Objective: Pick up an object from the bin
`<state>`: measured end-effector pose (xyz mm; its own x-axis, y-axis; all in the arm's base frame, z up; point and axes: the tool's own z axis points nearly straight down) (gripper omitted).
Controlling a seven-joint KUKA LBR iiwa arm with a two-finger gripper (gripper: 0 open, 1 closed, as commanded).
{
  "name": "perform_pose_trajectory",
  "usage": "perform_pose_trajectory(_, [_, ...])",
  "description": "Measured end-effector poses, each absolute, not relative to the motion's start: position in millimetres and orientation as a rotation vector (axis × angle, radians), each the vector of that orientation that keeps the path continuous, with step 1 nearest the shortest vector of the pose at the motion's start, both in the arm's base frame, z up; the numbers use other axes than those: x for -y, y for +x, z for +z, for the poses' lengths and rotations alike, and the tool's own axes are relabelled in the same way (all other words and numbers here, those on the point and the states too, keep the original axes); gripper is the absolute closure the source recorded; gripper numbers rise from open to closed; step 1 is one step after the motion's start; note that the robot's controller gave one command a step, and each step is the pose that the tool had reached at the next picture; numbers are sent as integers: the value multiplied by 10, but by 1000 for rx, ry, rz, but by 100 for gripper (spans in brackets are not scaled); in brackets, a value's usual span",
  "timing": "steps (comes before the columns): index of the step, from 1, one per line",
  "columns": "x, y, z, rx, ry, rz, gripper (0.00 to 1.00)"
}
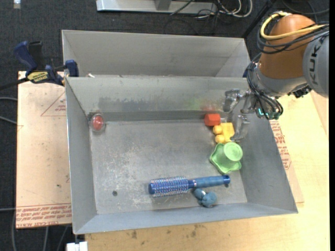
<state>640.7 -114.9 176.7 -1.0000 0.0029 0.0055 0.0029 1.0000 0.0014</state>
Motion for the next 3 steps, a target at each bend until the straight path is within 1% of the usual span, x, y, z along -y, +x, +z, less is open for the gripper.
perform_pose_trajectory(1, [1032,5554,703,3126,287,-4,0])
perform_pose_trajectory(2, [1469,6040,763,3011,909,-16,0])
perform_pose_trajectory(3, [1248,6138,712,2814,1410,-17,0])
